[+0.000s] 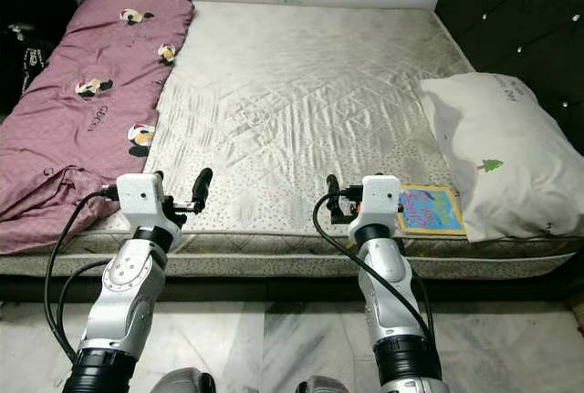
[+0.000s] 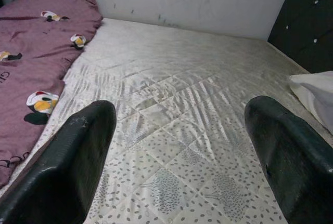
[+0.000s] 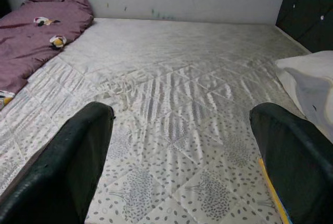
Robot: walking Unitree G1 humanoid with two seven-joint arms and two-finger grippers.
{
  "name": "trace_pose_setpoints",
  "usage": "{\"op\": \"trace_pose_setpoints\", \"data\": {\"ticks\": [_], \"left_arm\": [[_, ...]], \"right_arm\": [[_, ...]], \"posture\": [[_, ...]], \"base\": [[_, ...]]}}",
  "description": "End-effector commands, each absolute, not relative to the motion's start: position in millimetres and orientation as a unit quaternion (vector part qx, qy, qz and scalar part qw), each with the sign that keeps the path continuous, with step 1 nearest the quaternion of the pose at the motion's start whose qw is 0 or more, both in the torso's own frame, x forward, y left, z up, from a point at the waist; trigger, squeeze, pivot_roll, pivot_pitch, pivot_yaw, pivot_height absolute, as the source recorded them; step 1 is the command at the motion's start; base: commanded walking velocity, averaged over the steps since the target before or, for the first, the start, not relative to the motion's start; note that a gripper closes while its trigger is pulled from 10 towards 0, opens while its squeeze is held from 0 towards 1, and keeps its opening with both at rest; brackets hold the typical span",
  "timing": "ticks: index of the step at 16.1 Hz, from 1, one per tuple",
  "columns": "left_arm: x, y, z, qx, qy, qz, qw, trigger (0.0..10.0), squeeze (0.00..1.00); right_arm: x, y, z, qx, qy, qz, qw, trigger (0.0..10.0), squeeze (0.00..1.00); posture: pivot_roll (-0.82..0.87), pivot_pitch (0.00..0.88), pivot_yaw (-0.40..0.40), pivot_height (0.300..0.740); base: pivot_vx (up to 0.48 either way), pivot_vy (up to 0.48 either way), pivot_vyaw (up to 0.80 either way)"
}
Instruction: Clean up the room
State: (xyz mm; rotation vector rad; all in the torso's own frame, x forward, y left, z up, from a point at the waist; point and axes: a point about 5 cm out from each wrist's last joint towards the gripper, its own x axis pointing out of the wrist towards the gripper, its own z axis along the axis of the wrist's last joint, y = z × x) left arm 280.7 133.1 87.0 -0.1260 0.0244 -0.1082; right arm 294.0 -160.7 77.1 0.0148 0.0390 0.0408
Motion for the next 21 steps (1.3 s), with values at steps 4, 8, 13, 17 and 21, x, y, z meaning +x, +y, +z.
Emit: {"op": "trace_pose_setpoints", "data": {"ticks": [4, 8, 13, 17, 21], "left_arm": [[267.4, 152.0, 79.9, -0.031, 0.020, -0.045, 0.998, 10.0, 0.00], [262.0, 153.9, 78.4, -0.033, 0.023, -0.036, 0.999, 10.0, 0.00], [262.9, 154.7, 76.8, -0.034, 0.028, -0.042, 0.998, 10.0, 0.00], [264.6, 154.7, 76.8, -0.034, 0.030, -0.045, 0.998, 10.0, 0.00], [265.5, 154.5, 77.8, -0.033, 0.028, -0.046, 0.998, 10.0, 0.00]], "right_arm": [[293.3, -167.4, 83.2, 0.011, 0.005, 0.012, 1.000, 10.0, 0.00], [290.9, -171.2, 84.2, 0.010, 0.004, 0.012, 1.000, 10.0, 0.00], [287.9, -176.8, 83.6, 0.010, 0.008, 0.006, 1.000, 10.0, 0.00], [287.4, -178.2, 83.3, 0.009, 0.009, 0.002, 1.000, 10.0, 0.00], [288.7, -176.6, 82.5, 0.006, 0.011, 0.007, 1.000, 10.0, 0.00]], "posture": [[-0.01, 0.012, -0.037, 0.740], [0.00, 0.011, -0.042, 0.740], [-0.02, 0.009, -0.031, 0.740], [-0.03, 0.009, -0.026, 0.740], [-0.02, 0.009, -0.033, 0.740]], "base": [[0.281, 0.000, 0.00], [0.285, 0.000, 0.00], [0.286, 0.000, 0.00], [0.286, 0.000, 0.00], [0.290, 0.000, 0.00]]}}
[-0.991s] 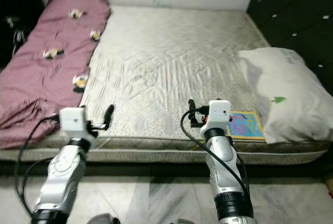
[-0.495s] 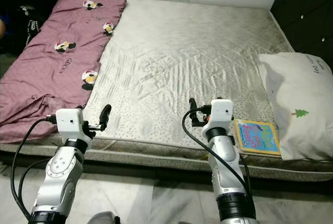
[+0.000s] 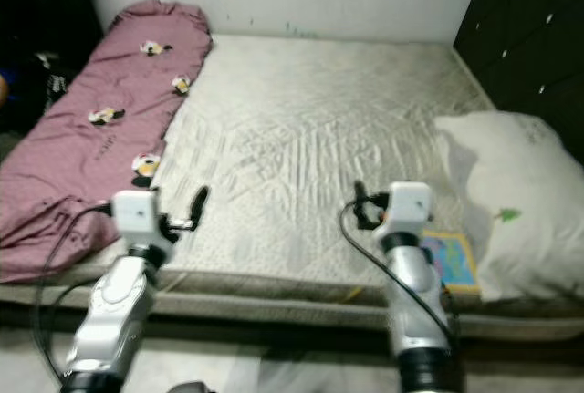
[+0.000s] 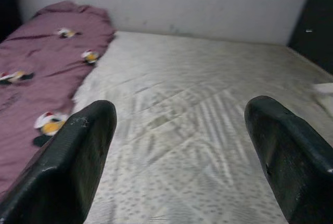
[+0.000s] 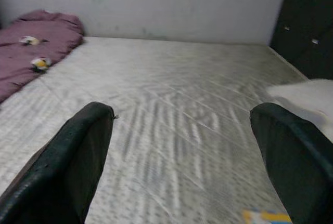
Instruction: Clean up the room
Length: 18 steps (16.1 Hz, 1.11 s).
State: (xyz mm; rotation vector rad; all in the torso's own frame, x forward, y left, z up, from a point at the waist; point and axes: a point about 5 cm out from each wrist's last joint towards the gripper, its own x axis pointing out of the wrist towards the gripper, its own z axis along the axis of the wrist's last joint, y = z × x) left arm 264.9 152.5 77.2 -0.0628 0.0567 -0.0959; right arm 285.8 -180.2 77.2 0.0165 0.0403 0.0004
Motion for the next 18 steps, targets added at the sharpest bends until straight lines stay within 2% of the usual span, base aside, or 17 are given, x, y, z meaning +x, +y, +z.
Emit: {"op": "trace_pose_setpoints", "data": {"ticks": [1, 9, 15, 18], "left_arm": [[265.5, 154.6, 77.9, -0.033, 0.028, -0.046, 0.998, 10.0, 0.00], [266.0, 153.0, 77.4, -0.035, 0.031, -0.048, 0.998, 10.0, 0.00], [265.4, 156.5, 66.1, -0.033, 0.066, -0.029, 0.997, 10.0, 0.00], [267.8, 157.2, 68.1, -0.034, 0.061, -0.023, 0.997, 10.0, 0.00]], "right_arm": [[288.9, -176.3, 82.5, 0.006, 0.011, 0.008, 1.000, 10.0, 0.00], [288.7, -174.3, 80.8, 0.004, 0.018, 0.014, 1.000, 10.0, 0.00], [290.8, -171.1, 78.8, 0.004, 0.026, 0.018, 0.999, 10.0, 0.00], [291.8, -170.4, 79.0, 0.004, 0.026, 0.019, 0.999, 10.0, 0.00]], "posture": [[-0.02, 0.009, -0.033, 0.740], [-0.02, 0.005, -0.035, 0.740], [-0.01, 0.004, -0.041, 0.740], [-0.01, 0.007, -0.043, 0.740]], "base": [[0.289, 0.000, 0.00], [0.287, 0.000, 0.00], [0.000, 0.000, 0.00], [0.000, 0.480, -0.54]]}}
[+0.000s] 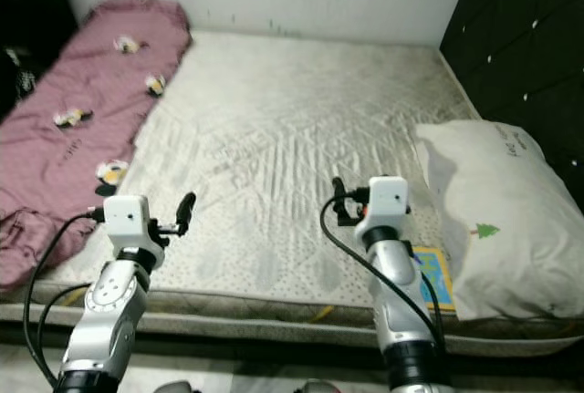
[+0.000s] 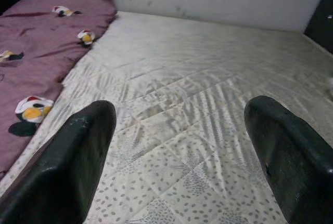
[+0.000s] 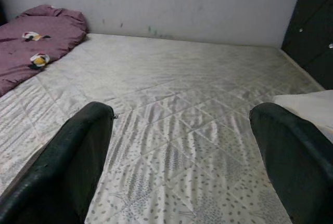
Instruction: Clean up the room
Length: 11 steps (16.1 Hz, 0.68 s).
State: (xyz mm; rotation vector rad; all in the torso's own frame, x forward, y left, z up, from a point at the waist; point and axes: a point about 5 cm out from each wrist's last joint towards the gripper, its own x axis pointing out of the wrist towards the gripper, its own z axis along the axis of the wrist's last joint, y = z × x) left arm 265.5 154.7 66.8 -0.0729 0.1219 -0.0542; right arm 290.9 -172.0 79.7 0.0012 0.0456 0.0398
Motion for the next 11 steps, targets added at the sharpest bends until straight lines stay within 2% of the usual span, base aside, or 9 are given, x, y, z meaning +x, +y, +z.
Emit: {"op": "trace_pose_setpoints", "data": {"ticks": [1, 5, 11], "left_arm": [[267.5, 156.2, 68.1, -0.034, 0.062, -0.023, 0.997, 10.0, 0.00], [268.2, 156.5, 68.7, -0.040, 0.059, -0.020, 0.997, 10.0, 0.00], [269.4, 157.2, 70.1, -0.037, 0.055, -0.015, 0.998, 10.0, 0.00]], "right_arm": [[291.5, -170.4, 78.6, 0.004, 0.028, 0.019, 0.999, 10.0, 0.00], [292.0, -170.4, 78.4, 0.004, 0.031, 0.020, 0.999, 10.0, 0.00], [292.3, -169.0, 77.2, 0.003, 0.036, 0.023, 0.999, 10.0, 0.00]], "posture": [[-0.01, 0.013, -0.042, 0.740], [-0.01, 0.015, -0.041, 0.740], [-0.01, 0.018, -0.042, 0.740]], "base": [[0.000, 0.480, -0.60], [0.000, 0.480, -0.61], [0.000, 0.480, 0.00]]}}
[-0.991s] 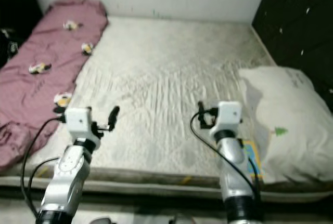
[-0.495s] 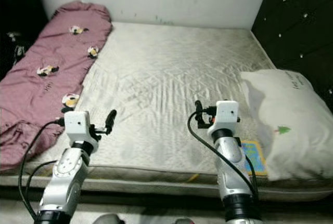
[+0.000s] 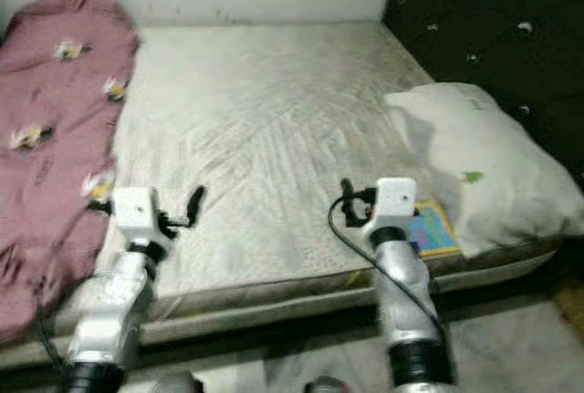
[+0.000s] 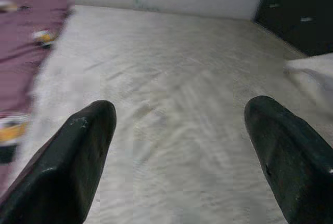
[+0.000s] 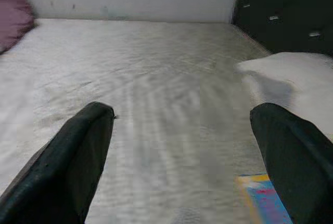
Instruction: Clean up the room
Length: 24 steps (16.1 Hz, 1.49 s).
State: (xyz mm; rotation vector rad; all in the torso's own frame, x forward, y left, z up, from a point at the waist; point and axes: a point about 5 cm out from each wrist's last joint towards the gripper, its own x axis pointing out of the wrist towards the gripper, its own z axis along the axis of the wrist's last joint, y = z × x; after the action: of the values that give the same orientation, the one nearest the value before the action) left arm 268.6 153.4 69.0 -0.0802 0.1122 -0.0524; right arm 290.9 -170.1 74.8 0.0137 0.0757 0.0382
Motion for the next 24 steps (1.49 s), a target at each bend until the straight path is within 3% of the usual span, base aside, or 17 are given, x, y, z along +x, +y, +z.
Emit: {"op": "trace_pose_setpoints", "data": {"ticks": [1, 5, 24], "left_arm": [[269.6, 157.3, 70.9, -0.038, 0.052, -0.015, 0.998, 10.0, 0.00], [270.1, 155.4, 74.1, -0.039, 0.040, -0.029, 0.998, 10.0, 0.00], [273.9, 159.4, 75.1, -0.032, 0.040, -0.007, 0.999, 10.0, 0.00]], "right_arm": [[292.3, -169.1, 76.8, 0.003, 0.037, 0.023, 0.999, 10.0, 0.00], [292.6, -168.4, 76.1, 0.003, 0.039, 0.024, 0.999, 10.0, 0.00], [293.3, -164.9, 72.0, -0.002, 0.048, 0.032, 0.998, 10.0, 0.00]], "posture": [[-0.01, 0.018, -0.042, 0.740], [-0.01, 0.020, -0.040, 0.740], [0.00, 0.017, -0.037, 0.740]], "base": [[0.000, 0.480, 0.00], [0.000, 0.191, 0.00], [0.000, 0.477, 0.00]]}}
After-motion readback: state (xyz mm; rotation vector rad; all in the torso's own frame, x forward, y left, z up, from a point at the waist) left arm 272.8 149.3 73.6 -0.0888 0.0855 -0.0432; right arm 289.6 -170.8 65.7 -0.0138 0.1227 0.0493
